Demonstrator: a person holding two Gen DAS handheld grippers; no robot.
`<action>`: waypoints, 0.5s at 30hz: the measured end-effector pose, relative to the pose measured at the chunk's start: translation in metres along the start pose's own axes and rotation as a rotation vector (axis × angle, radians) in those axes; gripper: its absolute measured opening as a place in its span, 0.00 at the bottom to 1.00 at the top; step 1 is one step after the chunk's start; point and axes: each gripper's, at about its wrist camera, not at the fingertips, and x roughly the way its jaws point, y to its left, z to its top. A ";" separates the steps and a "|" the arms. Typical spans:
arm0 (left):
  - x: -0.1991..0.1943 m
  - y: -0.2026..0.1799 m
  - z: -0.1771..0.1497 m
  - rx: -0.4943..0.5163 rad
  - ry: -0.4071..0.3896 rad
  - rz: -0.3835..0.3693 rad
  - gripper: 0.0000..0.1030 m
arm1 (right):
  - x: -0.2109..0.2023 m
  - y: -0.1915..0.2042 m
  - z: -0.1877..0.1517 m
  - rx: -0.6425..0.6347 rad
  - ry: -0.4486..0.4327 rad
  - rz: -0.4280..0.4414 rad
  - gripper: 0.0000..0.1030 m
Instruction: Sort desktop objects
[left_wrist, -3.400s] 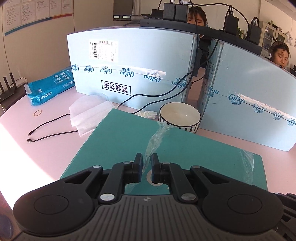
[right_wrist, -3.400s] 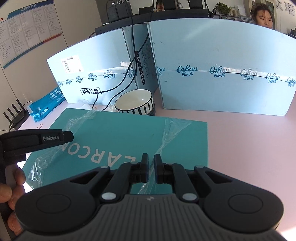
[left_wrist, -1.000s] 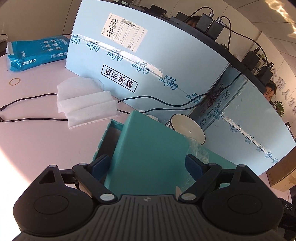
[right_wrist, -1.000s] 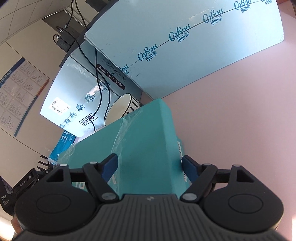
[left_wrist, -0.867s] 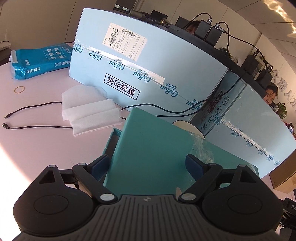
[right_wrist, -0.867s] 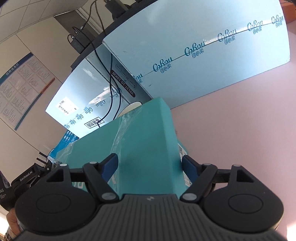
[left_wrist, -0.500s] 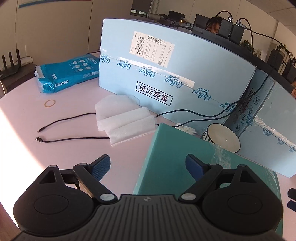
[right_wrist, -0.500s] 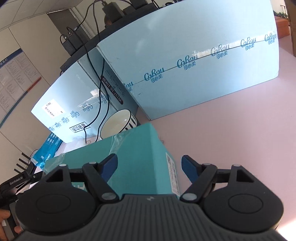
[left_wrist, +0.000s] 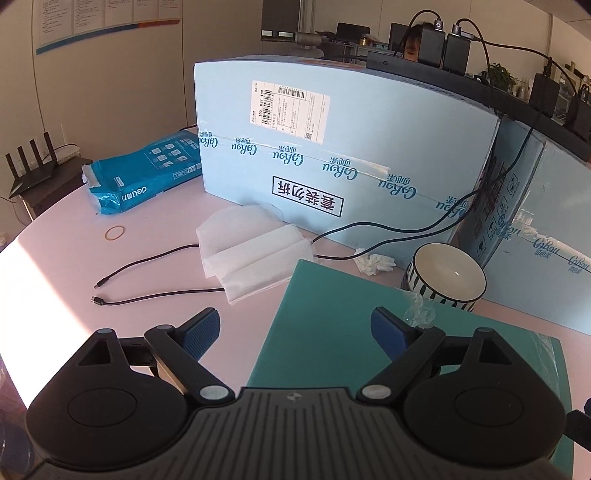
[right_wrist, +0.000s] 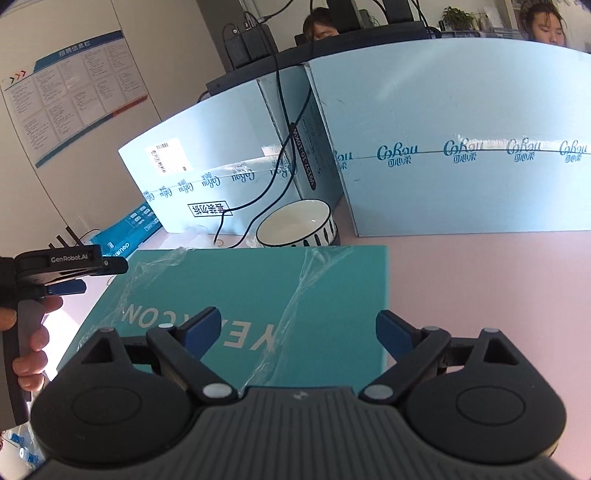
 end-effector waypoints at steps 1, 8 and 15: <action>-0.001 -0.002 -0.001 0.007 -0.005 0.010 0.86 | -0.003 0.003 0.000 -0.026 -0.015 -0.004 0.93; -0.010 -0.022 -0.007 0.022 -0.004 0.036 0.94 | -0.019 0.000 0.000 -0.058 -0.078 0.002 1.00; -0.013 -0.050 -0.015 0.036 0.022 0.009 0.97 | -0.037 -0.024 -0.008 -0.014 -0.099 -0.030 1.00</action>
